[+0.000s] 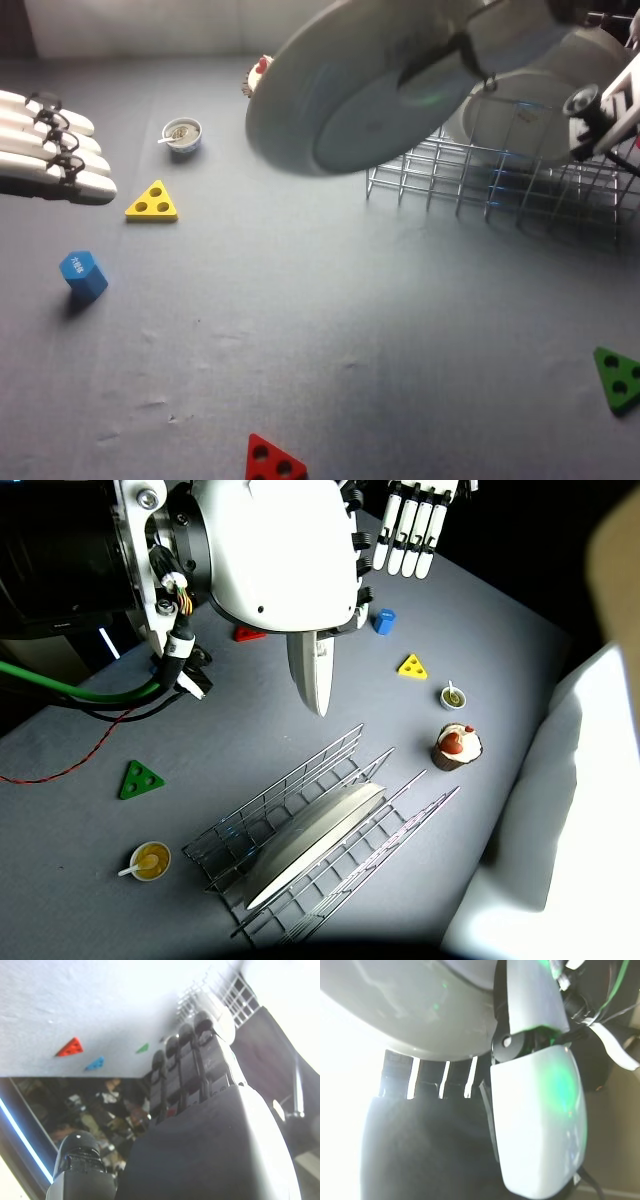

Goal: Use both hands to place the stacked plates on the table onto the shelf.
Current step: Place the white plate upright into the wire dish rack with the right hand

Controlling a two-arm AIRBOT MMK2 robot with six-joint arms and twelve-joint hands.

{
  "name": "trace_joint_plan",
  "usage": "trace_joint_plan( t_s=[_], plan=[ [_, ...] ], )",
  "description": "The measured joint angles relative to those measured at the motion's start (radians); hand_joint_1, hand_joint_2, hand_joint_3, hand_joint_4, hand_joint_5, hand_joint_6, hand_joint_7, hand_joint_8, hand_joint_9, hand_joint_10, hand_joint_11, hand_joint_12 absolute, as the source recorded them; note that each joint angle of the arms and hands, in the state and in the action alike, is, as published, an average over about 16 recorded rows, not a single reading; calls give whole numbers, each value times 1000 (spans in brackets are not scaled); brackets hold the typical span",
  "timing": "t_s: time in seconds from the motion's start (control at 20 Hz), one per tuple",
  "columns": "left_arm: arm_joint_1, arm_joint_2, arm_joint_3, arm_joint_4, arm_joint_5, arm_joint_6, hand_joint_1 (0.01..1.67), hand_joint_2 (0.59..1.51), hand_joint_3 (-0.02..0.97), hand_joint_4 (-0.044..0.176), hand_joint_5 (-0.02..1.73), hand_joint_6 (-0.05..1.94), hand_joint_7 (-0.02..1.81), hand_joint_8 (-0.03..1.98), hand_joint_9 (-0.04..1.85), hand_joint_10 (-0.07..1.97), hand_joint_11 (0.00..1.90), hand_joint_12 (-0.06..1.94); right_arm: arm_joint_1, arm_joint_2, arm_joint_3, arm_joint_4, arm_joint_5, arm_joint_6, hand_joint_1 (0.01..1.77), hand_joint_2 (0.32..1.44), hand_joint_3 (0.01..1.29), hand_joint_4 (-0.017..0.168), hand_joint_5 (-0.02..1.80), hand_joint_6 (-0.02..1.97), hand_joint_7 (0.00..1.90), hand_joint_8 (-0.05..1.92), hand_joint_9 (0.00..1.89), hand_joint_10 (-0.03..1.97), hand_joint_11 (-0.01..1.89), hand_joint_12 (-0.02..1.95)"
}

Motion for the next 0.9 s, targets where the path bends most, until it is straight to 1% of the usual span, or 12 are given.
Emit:
trace_joint_plan(
  t_s=[0.15, 0.2, 0.45, 0.6, 0.9],
  plan=[
    [-7, 0, -4, -10, -9, 2, 24, 1031, 2, -1, 216, 4, 240, 8, 226, 12, 200, 12, 4, 3, 18, 43, -17, -1, 1468, 924, 11, -7, 960, 884, 1166, 413, 1220, 540, 1010, 1328],
    [-9, 0, -6, -14, -10, 4, 25, 1031, 2, -1, 217, 4, 242, 8, 228, 12, 201, 12, 5, 4, 24, 55, -23, 1, 1470, 924, 11, -7, 961, 880, 1160, 431, 1217, 547, 1010, 1329],
    [-16, -4, -23, -32, -7, 18, 26, 1032, 2, -1, 223, 3, 251, 8, 236, 11, 205, 12, 8, 10, 49, 102, -48, 10, 1478, 924, 11, -8, 972, 850, 1160, 408, 1208, 558, 1021, 1296],
    [-16, -6, -36, -40, 4, 30, 27, 1033, 2, -1, 226, 3, 255, 7, 238, 12, 209, 12, 5, 15, 60, 122, -59, 16, 1479, 923, 11, -8, 975, 838, 1167, 399, 1210, 554, 1038, 1203],
    [-16, -8, -62, -45, 24, 56, 30, 1029, 3, -1, 227, 3, 264, 8, 240, 11, 204, 12, -11, 22, 86, 157, -71, 24, 1474, 923, 12, -8, 971, 835, 1195, 327, 1226, 503, 1050, 1199]
  ],
)
